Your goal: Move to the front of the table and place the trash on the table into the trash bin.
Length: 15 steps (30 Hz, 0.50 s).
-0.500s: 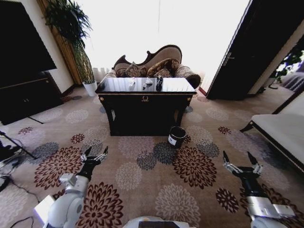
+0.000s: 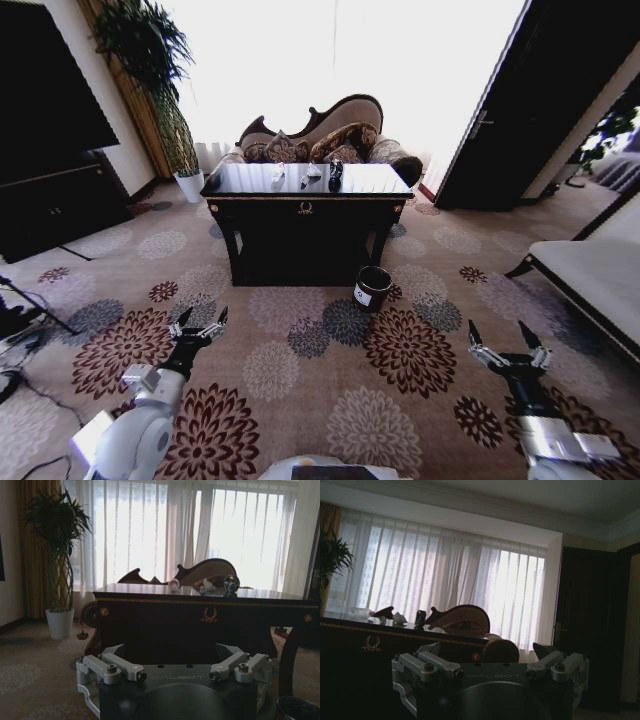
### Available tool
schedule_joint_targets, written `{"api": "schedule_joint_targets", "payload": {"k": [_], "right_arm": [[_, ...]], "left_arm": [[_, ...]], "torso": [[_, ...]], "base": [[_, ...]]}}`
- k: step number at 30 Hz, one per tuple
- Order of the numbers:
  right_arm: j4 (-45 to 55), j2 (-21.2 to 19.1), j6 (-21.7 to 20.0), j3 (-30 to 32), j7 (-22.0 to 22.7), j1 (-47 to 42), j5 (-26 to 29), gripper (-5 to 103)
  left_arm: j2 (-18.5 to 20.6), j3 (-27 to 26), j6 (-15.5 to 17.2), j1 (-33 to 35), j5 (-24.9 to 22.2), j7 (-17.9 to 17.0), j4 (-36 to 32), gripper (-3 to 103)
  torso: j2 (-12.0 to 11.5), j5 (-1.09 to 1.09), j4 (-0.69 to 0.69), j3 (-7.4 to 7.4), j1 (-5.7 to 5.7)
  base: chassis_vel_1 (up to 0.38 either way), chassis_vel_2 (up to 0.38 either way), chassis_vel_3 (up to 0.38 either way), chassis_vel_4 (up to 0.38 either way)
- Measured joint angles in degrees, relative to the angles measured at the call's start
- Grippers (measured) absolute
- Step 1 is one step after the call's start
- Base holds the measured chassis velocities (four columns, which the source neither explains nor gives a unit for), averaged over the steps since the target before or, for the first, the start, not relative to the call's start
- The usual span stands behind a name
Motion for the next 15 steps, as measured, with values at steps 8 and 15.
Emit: {"api": "schedule_joint_targets", "payload": {"k": [8,15], "right_arm": [[-2.5,-0.9,0.5,-0.1,-0.1,0.8,-0.1,100],[-2.5,-1.0,1.0,-0.6,-0.5,0.9,0.6,100]], "left_arm": [[3.9,-1.2,0.0,-1.7,-0.3,0.0,3.5,100],[3.5,-2.2,0.0,-2.4,-1.2,0.1,3.7,100]], "torso": [[0.0,-0.01,0.00,0.00,0.00],[0.0,-0.01,0.01,0.00,0.01]], "base": [[0.000,0.000,0.000,0.000],[0.000,0.000,0.000,0.000]]}}
